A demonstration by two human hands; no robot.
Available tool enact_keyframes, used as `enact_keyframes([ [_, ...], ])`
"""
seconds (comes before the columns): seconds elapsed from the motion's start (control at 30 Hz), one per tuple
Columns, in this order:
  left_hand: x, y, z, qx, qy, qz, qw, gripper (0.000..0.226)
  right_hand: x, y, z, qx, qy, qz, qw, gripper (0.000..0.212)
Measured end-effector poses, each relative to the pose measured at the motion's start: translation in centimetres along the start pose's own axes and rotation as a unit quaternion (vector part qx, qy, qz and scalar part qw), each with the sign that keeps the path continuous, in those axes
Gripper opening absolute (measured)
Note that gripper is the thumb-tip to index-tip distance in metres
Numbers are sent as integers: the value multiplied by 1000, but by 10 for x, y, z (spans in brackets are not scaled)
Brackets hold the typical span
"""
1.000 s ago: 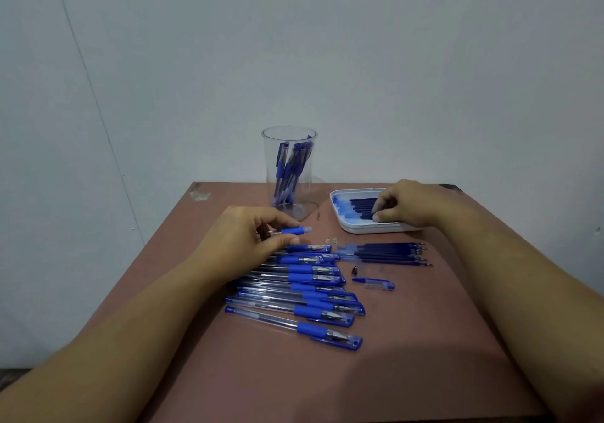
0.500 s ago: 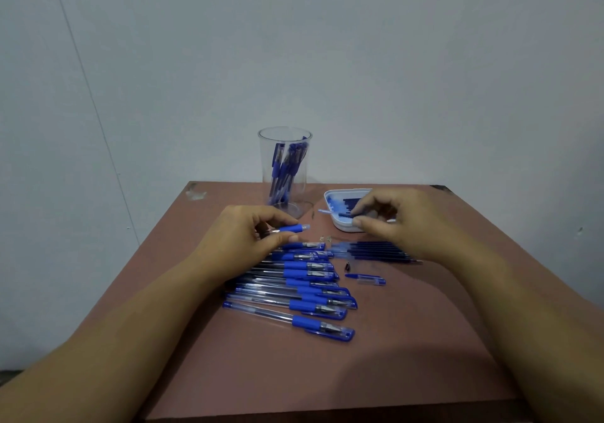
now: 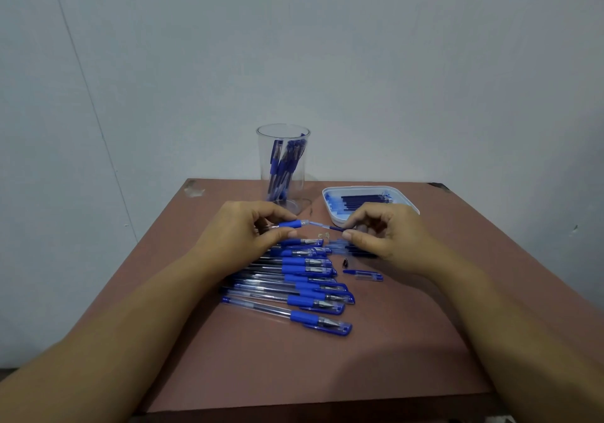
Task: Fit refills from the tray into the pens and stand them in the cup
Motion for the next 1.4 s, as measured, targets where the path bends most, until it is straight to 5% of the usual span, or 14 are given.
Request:
enact_keyframes([
  [0.3, 0, 3, -6, -76, 9, -25, 997, 22, 0, 6, 0, -2, 6, -26, 1000, 16],
  [0.67, 4, 20, 6, -31, 18, -72, 997, 22, 1, 25, -4, -2, 4, -85, 996, 11],
  [0.9, 2, 8, 2, -28, 6, -23, 999, 26, 2, -6, 3, 32, -9, 2, 999, 22],
  [1.17, 3, 11, 1, -34, 7, -31, 999, 26, 2, 21, -12, 52, -42, -56, 996, 22],
  [1.4, 3, 9, 4, -30, 7, -20, 999, 23, 1, 9, -6, 20, -21, 3, 1000, 20],
])
Point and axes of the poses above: each hand's wrist, its own x-axis away from the middle knuckle, its own y-axis out of the palm, z = x × y, the point moved 10 cm from there along -x, towards the middle knuckle, and after that the axes turned 1 degree about z, right-handed, at the moved point
